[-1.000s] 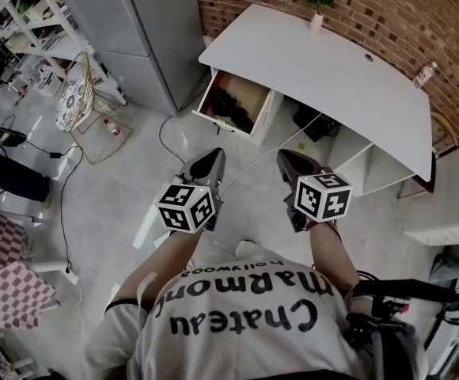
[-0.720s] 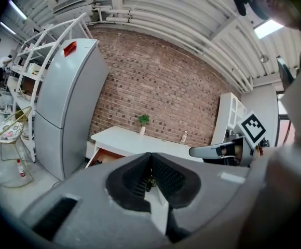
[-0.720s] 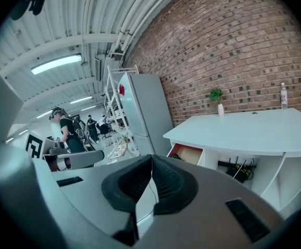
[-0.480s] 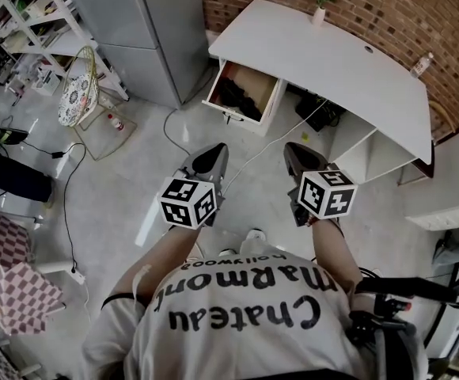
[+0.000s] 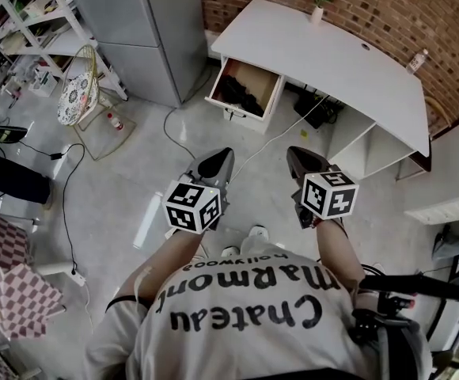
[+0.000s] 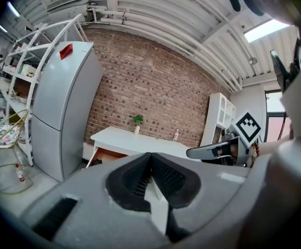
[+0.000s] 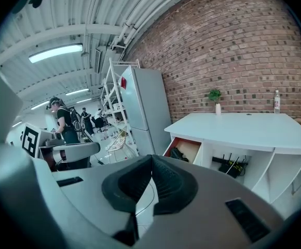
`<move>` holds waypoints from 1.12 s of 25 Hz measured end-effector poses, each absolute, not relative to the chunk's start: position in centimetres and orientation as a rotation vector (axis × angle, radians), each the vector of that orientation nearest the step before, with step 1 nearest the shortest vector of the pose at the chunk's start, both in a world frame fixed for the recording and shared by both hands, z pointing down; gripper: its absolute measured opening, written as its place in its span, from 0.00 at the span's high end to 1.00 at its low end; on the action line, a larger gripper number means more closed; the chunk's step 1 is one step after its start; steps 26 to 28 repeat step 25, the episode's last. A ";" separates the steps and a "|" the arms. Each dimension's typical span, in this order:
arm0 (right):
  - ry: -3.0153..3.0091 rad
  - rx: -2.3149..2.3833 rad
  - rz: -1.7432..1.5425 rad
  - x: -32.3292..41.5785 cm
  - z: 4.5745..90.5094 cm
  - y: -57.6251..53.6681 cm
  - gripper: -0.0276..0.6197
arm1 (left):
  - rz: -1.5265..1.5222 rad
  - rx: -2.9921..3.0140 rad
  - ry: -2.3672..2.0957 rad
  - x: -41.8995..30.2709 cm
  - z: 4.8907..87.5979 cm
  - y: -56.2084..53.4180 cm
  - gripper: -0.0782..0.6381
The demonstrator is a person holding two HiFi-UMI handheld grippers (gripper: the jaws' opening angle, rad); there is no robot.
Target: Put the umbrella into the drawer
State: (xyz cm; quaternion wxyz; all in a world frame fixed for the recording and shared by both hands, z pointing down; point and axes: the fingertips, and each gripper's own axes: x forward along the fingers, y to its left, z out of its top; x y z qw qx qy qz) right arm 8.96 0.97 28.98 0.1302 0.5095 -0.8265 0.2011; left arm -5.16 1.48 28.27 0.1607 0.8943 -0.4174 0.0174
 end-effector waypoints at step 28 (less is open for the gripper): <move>-2.374 1.489 0.597 7.4 30.1 3.2 0.94 | 0.041 2.502 -1.251 -8.7 29.5 3.2 0.87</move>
